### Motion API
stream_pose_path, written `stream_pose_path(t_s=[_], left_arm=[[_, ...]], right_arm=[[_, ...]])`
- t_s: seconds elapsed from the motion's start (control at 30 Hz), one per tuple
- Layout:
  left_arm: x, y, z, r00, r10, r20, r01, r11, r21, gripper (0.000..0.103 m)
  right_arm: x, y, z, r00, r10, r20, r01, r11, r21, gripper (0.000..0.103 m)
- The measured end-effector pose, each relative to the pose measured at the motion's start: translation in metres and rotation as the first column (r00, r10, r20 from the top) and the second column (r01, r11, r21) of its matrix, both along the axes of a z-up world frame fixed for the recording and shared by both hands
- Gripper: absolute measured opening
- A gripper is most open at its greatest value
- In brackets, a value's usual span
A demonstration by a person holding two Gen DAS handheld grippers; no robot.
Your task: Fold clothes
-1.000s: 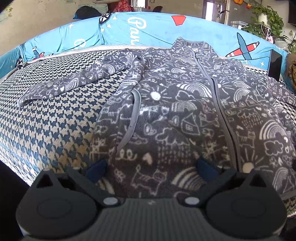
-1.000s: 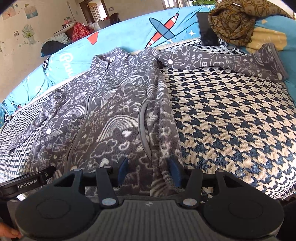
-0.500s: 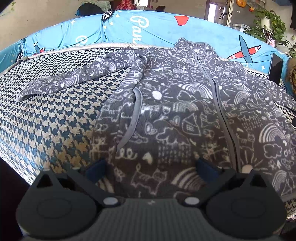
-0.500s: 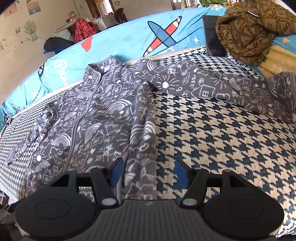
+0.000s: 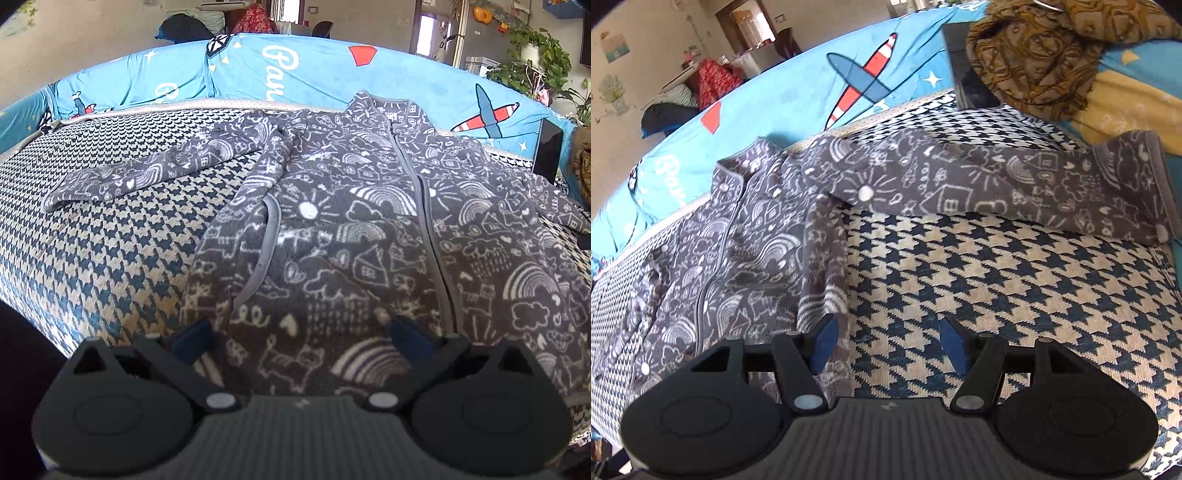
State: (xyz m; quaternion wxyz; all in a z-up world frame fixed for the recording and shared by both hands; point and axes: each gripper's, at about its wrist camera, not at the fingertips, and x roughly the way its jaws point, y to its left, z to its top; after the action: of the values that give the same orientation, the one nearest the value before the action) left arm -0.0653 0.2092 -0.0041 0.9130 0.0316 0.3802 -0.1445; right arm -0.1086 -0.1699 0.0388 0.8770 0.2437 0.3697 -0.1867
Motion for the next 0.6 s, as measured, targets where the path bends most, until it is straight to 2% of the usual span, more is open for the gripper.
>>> stream_pose_path(t_s=[0.13, 0.23, 0.43, 0.6], left_arm=[[-0.001, -0.013, 0.011, 0.998, -0.050, 0.047, 0.049, 0.999, 0.021, 0.103], [0.004, -0.025, 0.018, 0.994, -0.105, 0.042, 0.104, 0.994, 0.025, 0.103], [0.028, -0.048, 0.035, 0.977, -0.208, 0.046, 0.206, 0.977, 0.051, 0.103], [0.060, -0.060, 0.046, 0.964, -0.256, 0.069, 0.249, 0.964, 0.098, 0.103]], right_arm=[[-0.011, -0.015, 0.007, 0.996, -0.080, 0.036, 0.081, 0.997, -0.013, 0.060], [-0.019, -0.030, 0.009, 0.987, -0.152, 0.046, 0.153, 0.988, -0.007, 0.060], [-0.043, -0.063, 0.013, 0.949, -0.302, 0.087, 0.300, 0.953, 0.042, 0.060], [-0.065, -0.081, 0.011, 0.917, -0.387, 0.092, 0.382, 0.922, 0.071, 0.060]])
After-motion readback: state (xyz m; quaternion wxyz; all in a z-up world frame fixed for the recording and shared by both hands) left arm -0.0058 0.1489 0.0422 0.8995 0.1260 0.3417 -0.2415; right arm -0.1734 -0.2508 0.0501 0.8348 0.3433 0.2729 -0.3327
